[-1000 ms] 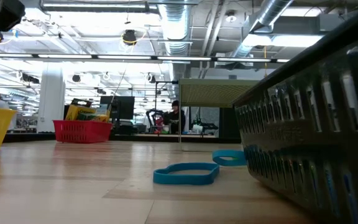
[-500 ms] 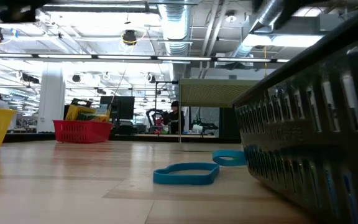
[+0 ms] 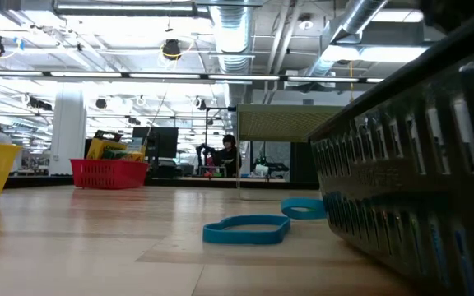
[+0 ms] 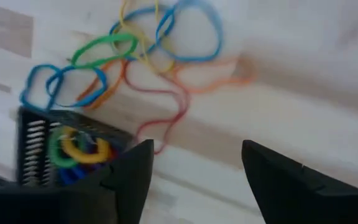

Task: Pick & Place Office Desk Supplies
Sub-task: Put the blue rubber band into the yellow bin

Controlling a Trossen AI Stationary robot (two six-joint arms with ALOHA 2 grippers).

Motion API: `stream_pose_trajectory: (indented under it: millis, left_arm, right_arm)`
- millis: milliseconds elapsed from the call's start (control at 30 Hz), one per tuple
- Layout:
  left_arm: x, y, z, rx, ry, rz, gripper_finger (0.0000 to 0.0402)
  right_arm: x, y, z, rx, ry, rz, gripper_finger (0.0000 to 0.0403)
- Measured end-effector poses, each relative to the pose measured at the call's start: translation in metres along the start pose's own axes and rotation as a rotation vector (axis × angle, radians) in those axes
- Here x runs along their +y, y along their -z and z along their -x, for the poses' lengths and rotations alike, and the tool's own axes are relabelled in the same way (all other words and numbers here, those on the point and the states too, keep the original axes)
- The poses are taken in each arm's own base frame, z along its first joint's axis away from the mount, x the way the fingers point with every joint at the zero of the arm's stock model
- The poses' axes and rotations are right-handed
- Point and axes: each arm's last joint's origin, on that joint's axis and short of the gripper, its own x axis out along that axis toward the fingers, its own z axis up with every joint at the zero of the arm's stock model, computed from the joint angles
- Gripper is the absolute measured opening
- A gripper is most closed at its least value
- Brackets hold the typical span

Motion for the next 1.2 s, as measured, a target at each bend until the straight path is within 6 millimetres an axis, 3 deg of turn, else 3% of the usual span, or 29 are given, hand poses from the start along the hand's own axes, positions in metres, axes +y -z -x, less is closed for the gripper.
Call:
stream_pose_trajectory:
  millis: [133,267,633,867,1200]
  left_arm:
    - [0.000,0.001,0.000,0.007,0.003,-0.001,0.0206]
    - [0.000,0.001,0.000,0.011,-0.002,-0.004,0.0207]
    - [0.000,0.001,0.000,0.011,-0.001,0.002,0.0199]
    - [0.001,0.001,0.000,0.012,-0.004,0.002,0.0193]
    - [0.002,0.002,0.000,0.020,-0.015,0.021,0.0191]
  right_arm:
    - [-0.003,-0.005,-0.025,0.020,-0.061,-0.089,0.0221]
    - [-0.003,-0.026,-0.038,-0.009,-0.045,-0.045,0.0212]
    - [0.015,-0.071,-0.049,-0.019,-0.110,0.158,0.0207]
    - [0.015,-0.065,-0.071,0.050,-0.041,0.311,0.0207]
    - [0.022,-0.053,-0.103,0.097,-0.034,0.359,0.0207]
